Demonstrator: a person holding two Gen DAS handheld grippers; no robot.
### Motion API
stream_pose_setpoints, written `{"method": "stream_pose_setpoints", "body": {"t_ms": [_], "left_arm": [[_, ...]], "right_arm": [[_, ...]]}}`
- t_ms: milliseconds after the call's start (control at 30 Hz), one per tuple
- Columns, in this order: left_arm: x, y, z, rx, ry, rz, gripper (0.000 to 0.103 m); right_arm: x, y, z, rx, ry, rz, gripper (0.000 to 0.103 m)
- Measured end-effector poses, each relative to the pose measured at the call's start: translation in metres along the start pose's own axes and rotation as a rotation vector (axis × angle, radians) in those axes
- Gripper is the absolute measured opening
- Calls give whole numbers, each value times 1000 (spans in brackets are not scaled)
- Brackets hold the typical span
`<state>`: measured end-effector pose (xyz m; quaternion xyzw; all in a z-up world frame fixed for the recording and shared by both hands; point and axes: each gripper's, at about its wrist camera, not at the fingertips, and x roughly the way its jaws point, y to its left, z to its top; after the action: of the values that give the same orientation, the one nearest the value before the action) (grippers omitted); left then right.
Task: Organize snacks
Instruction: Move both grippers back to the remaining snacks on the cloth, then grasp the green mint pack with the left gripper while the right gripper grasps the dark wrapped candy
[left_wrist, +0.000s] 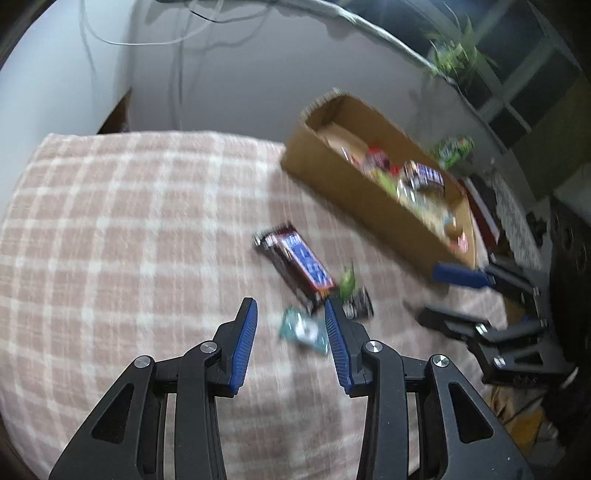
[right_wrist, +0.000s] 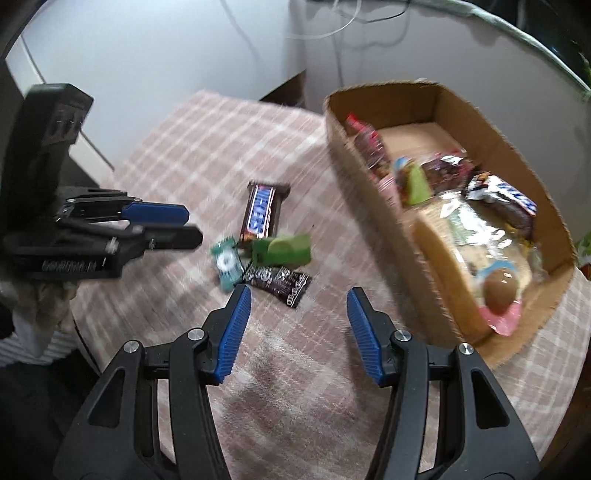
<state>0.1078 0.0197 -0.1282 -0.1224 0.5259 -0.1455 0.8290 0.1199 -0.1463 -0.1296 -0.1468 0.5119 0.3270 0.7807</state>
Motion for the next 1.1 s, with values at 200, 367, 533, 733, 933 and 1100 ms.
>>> {"method": "stream_pose_setpoints", "body": {"t_ms": [200,367,533,733,933,1100], "left_arm": [[19,-24,-14,132,46,54,50],[34,-31,-14,177,58,99,50],[44,-35,-14,225,61,129,50],[51,-44,-12,286,34,166,50],[52,-45,-16,333,19,180,42],[46,-33,-17,318,23,165,36]], "right_arm": [[23,5,4,-57,63,8,57],[39,8,10,-94,99,-12,57],[49,9,12,-119,112,-14,57],[55,13,15,-152,124,-8,57],[58,23,17,-196,116,-13,57],[62,30,23,-228,116,-9,57]]}}
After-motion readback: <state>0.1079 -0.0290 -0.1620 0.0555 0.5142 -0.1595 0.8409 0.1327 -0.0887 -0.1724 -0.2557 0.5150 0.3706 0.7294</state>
